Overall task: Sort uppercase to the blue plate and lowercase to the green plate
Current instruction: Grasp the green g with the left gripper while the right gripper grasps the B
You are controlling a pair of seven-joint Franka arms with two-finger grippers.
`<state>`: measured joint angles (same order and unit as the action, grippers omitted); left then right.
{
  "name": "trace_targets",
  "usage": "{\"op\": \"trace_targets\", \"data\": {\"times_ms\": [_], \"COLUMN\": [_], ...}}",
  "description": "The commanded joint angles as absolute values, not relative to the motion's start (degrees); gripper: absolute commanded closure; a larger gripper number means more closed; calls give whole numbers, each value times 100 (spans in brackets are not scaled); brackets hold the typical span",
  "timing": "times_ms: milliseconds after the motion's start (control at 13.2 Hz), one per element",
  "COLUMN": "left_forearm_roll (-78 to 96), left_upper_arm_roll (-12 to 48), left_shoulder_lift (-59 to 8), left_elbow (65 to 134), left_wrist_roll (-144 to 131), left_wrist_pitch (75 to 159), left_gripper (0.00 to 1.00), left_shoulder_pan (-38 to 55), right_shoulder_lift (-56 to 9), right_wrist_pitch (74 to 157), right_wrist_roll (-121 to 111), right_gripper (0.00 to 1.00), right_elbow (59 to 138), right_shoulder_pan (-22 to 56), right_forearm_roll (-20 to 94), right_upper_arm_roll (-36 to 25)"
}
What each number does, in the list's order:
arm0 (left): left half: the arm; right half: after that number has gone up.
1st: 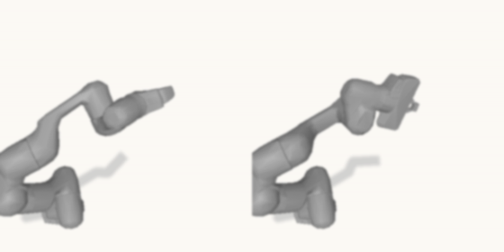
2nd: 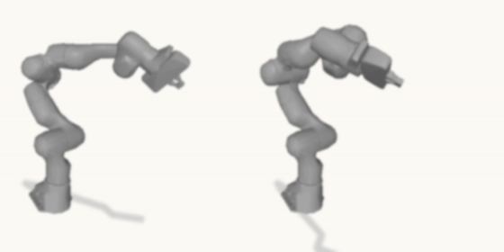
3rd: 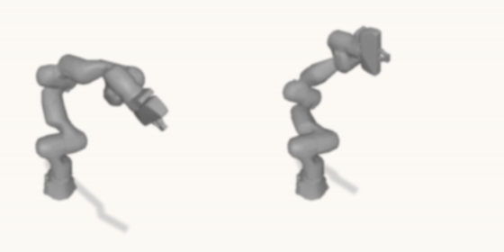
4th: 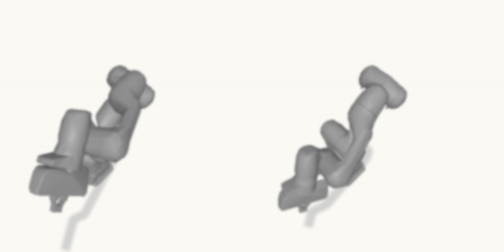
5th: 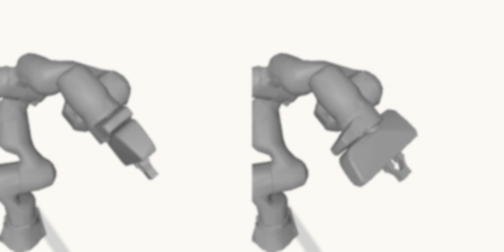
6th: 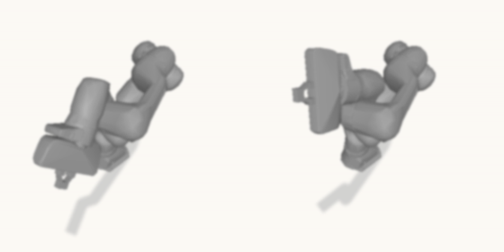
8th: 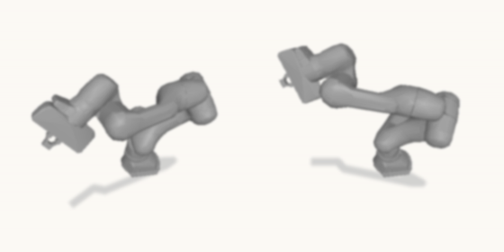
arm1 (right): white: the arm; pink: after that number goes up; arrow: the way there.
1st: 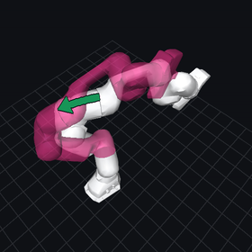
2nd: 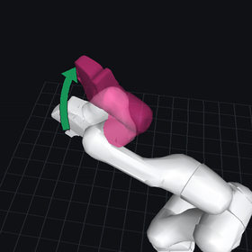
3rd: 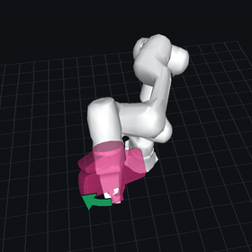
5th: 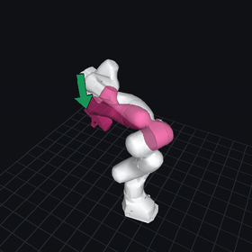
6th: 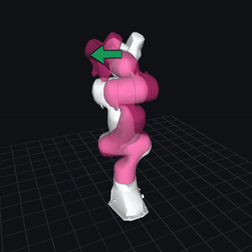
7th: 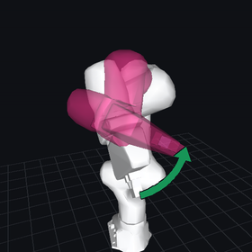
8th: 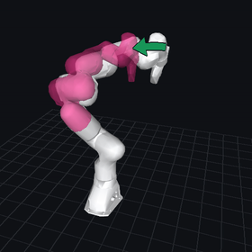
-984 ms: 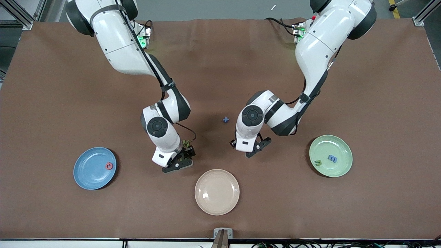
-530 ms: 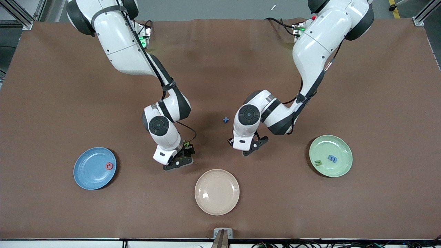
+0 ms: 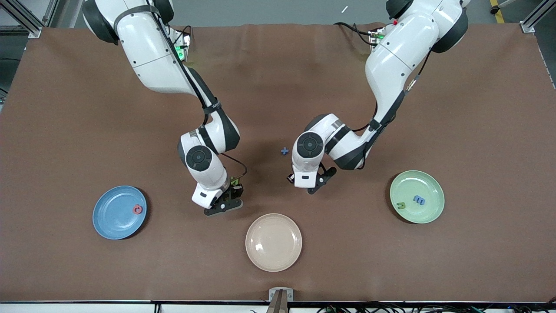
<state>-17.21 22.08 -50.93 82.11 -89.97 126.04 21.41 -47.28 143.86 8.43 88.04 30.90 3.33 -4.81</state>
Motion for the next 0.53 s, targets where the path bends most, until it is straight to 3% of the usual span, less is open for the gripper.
{"op": "trace_targets", "data": {"times_ms": [0,227,454], "left_forearm_roll": [-1828,-1828,-1828], "left_upper_arm_roll": [2153,2153,2153], "left_shoulder_lift": [-5045,-5054,-5028], "left_elbow": [8323,8341,8411], "left_wrist_roll": [-9342,-9492,-9483], "left_wrist_pitch": [12595,12595,12595], "left_gripper": [38,43,72], "left_shoulder_pan": [2197,2180,2188], "right_shoulder_lift": [-4448,-4324,-4185], "right_wrist_pitch": [14274,13888,13396], "right_wrist_roll": [783,126,-675], "right_gripper": [87,87,87], "right_elbow": [8921,8772,8666], "right_shoulder_pan": [2753,2130,1496], "right_forearm_roll": [352,334,378], "right_upper_arm_roll": [-519,-501,-483]}}
